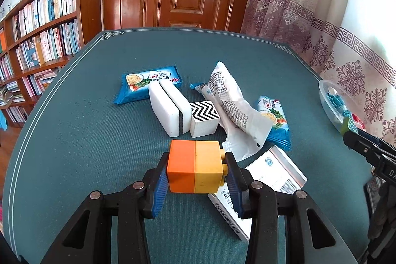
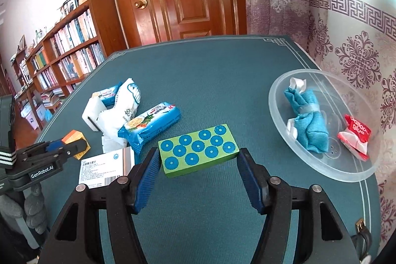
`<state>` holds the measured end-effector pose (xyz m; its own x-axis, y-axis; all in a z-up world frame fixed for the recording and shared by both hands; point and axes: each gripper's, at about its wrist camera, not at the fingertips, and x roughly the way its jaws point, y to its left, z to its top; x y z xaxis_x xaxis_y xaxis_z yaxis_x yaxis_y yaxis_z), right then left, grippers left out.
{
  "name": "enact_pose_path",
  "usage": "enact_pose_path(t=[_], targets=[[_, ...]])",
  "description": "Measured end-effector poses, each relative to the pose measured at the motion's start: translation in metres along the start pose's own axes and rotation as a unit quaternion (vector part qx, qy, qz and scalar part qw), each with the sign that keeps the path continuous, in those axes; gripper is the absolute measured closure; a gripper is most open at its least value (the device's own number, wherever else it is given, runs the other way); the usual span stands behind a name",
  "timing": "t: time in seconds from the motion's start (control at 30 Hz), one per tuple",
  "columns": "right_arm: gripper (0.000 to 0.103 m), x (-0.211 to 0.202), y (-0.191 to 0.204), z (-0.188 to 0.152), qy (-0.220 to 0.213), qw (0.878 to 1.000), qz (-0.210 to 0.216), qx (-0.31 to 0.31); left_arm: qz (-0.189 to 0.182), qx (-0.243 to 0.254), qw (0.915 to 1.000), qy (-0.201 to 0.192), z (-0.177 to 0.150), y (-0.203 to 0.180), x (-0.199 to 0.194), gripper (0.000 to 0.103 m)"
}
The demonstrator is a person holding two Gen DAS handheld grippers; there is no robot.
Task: Organize objects
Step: 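Carry the green dotted brick into the bowl with the right gripper while the left gripper carries the toy brick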
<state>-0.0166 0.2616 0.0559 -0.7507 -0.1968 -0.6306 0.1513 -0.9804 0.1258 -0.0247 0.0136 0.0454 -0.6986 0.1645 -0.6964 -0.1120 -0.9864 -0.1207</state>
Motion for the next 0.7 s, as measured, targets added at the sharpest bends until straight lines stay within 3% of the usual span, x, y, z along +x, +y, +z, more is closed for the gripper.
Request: enact_pose_path(t=[0.7], targets=[[0.038,-0.02,-0.118,0.003,-0.028,0.986,-0.111,0.118,-0.036,0.054,0.9978,-0.01,0.01,-0.06,-0.017,0.058]])
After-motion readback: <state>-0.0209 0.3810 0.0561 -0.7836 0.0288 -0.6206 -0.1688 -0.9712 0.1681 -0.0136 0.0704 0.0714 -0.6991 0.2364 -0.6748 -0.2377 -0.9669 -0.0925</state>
